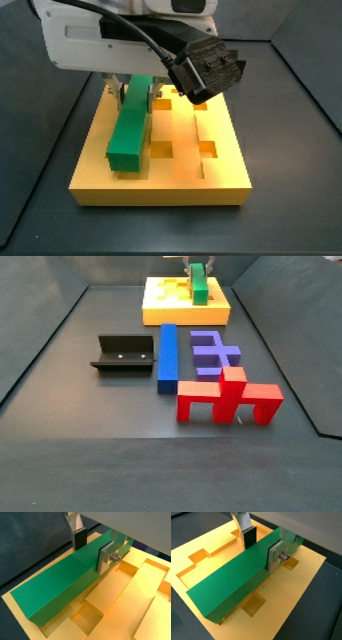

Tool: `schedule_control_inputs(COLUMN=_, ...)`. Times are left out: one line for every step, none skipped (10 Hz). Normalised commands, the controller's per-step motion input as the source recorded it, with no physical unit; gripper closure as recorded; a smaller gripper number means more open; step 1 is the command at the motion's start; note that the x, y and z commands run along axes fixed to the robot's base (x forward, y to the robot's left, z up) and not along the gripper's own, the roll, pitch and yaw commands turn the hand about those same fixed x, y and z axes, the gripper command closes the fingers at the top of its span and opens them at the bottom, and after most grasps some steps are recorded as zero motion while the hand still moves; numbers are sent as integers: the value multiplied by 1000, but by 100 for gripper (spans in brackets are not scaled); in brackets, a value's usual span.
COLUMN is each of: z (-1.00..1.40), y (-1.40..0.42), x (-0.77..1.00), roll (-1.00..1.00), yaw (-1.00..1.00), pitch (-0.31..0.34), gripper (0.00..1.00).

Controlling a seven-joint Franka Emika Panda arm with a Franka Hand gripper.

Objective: Pick up the green object. Move up. Move to above the board. Insert the green object.
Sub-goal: Insert the green object.

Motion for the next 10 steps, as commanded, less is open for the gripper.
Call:
schedule_control_inputs(z=-203, y=-91, x=0, roll=180, yaw=137, pitch=0, gripper=100)
schedule_control_inputs(z=-194, y=-74, x=0, roll=193, yaw=151, pitch=0, gripper=100)
schedule_control_inputs(z=-180, y=-111, x=6, roll=254, yaw=223, pitch=0, gripper=100)
schedule_control_inputs(z=-177, y=-94, x=49, roll=243, yaw=191, pitch=13, gripper=100)
schedule_control_inputs(z=-189, y=-60, x=100, roll=191, yaw=134, pitch=26, gripper=100)
schedule_control_inputs(z=-203, y=-46, x=140, roll=146, yaw=57, pitch=30, gripper=100)
schedule_control_inputs(z=-157, y=-51, x=86, roll=34, yaw=0, pitch=0, gripper=100)
schedule_control_inputs(z=-183, y=-37, x=114, roll=1, yaw=-66, pitch=0, gripper=100)
schedule_control_inputs(z=-186, y=-6, x=131, roll=0, yaw=-137, pitch=0, gripper=100)
schedule_control_inputs(z=-174, y=0, x=151, roll=0, yaw=-129, pitch=0, gripper=100)
